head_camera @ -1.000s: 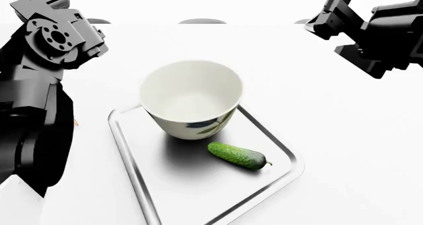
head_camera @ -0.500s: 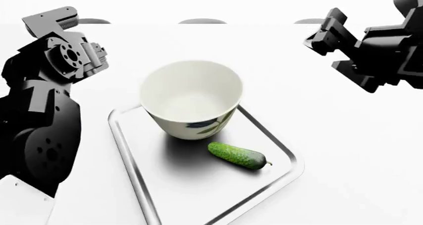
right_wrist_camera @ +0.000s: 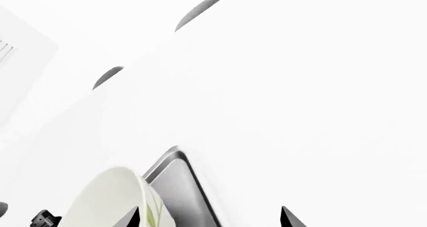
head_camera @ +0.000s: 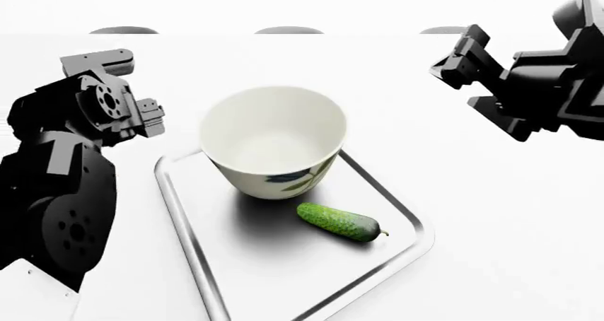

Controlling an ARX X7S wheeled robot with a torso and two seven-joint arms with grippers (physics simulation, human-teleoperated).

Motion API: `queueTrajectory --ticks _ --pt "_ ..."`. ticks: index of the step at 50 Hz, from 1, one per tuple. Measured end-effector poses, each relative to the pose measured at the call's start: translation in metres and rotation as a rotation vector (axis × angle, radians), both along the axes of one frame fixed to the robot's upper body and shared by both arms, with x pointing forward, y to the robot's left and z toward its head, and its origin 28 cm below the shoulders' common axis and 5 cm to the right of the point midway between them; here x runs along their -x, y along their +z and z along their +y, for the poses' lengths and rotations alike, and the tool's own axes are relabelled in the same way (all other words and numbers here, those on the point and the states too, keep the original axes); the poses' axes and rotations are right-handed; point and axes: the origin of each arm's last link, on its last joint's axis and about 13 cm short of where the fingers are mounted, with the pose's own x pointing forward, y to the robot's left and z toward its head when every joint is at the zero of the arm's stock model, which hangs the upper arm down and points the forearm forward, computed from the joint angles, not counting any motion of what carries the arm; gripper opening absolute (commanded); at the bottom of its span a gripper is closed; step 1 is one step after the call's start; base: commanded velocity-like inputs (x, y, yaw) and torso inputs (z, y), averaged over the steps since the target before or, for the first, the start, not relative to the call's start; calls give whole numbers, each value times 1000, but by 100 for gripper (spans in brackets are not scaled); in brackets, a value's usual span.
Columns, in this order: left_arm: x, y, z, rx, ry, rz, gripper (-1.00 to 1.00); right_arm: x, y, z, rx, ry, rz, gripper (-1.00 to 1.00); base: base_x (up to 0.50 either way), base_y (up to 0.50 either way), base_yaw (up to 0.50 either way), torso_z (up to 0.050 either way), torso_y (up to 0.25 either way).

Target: Place the two vegetables and bowl onto the tray for setting up a vegetable dip station.

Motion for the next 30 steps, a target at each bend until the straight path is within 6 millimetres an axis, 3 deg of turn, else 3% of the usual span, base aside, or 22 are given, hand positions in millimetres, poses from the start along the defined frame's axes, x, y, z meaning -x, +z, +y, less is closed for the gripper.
queueTrajectory --ticks 6,17,30 --pt "3 -12 4 9 6 40 100 -1 -4 -1 -5 0 5 100 0 0 0 0 0" --pt "4 -15 15 7 58 29 100 0 -8 -2 -10 0 6 100 0 0 0 0 0" --pt "2 -20 10 34 32 -3 100 2 -12 -4 -17 -4 6 100 0 0 0 0 0"
